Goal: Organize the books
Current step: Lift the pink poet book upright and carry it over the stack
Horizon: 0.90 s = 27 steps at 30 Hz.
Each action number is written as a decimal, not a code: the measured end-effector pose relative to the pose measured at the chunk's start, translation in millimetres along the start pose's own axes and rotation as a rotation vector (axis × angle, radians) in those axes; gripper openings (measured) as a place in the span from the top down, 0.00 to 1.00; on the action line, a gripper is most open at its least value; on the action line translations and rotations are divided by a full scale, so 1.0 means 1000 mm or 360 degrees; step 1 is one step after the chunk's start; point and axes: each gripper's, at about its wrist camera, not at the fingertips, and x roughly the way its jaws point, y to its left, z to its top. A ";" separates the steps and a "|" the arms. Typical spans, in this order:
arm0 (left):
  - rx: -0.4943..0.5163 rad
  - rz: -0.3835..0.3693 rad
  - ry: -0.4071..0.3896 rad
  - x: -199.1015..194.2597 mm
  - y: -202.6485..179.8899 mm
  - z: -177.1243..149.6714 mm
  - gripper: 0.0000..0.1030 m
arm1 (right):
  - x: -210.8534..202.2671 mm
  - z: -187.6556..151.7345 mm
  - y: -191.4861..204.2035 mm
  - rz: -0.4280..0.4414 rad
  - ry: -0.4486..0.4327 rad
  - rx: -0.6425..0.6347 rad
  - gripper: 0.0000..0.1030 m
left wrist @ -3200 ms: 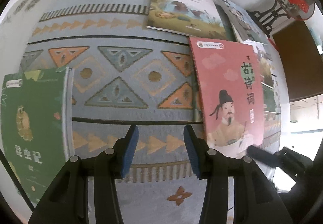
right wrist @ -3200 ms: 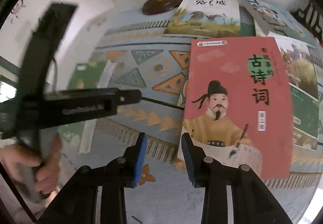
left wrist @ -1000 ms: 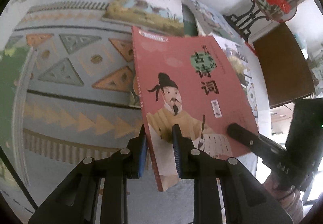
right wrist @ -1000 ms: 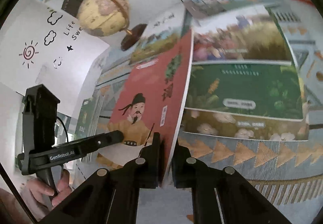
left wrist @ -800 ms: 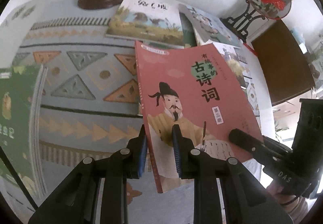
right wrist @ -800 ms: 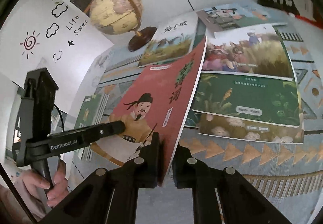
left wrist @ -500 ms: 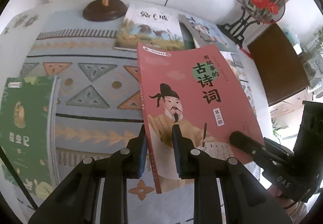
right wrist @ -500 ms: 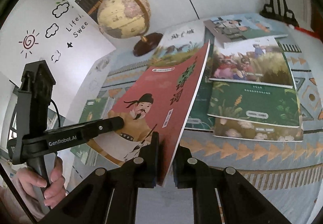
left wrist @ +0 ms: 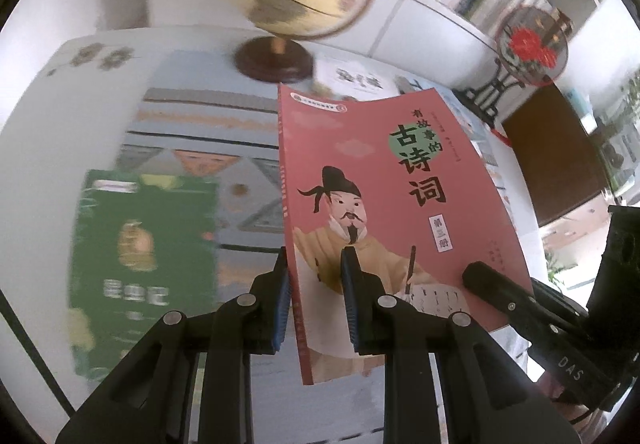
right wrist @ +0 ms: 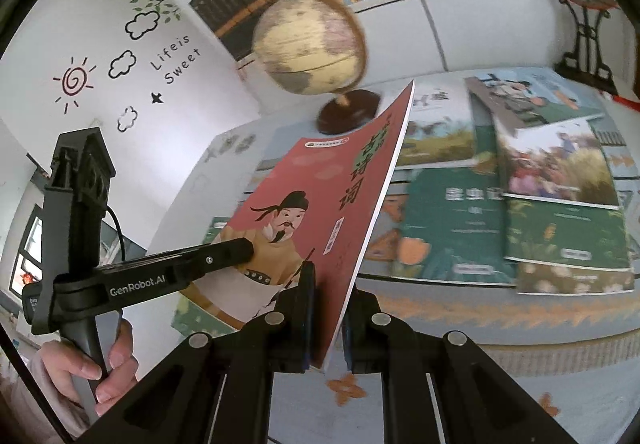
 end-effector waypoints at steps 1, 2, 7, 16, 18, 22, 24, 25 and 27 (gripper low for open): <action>-0.0013 0.0013 -0.0009 -0.005 0.010 0.000 0.81 | 0.004 0.001 0.010 0.0011 0.0000 -0.0007 0.90; -0.0027 0.0020 -0.0015 -0.009 0.018 -0.001 0.81 | 0.008 0.001 0.018 0.0021 -0.0001 -0.0019 0.90; -0.0122 0.0077 -0.0049 -0.032 0.069 -0.007 0.81 | 0.034 -0.001 0.064 0.0068 0.0026 -0.0060 0.90; -0.0239 0.0185 -0.0056 -0.053 0.137 -0.025 0.79 | 0.082 -0.018 0.133 0.0106 0.0127 -0.0131 0.90; -0.0266 0.0208 -0.0056 -0.053 0.149 -0.029 0.79 | 0.092 -0.024 0.147 0.0084 0.0143 -0.0147 0.89; -0.0320 0.0215 -0.0049 -0.052 0.165 -0.035 0.79 | 0.111 -0.037 0.161 0.0080 0.0189 -0.0123 0.89; -0.0318 0.0223 -0.0032 -0.048 0.169 -0.038 0.79 | 0.119 -0.042 0.162 0.0097 0.0215 -0.0085 0.89; -0.0321 0.0224 -0.0017 -0.044 0.172 -0.040 0.79 | 0.123 -0.045 0.163 0.0090 0.0224 -0.0082 0.89; -0.0322 0.0233 0.0022 -0.033 0.177 -0.045 0.79 | 0.130 -0.051 0.164 0.0069 0.0229 -0.0065 0.89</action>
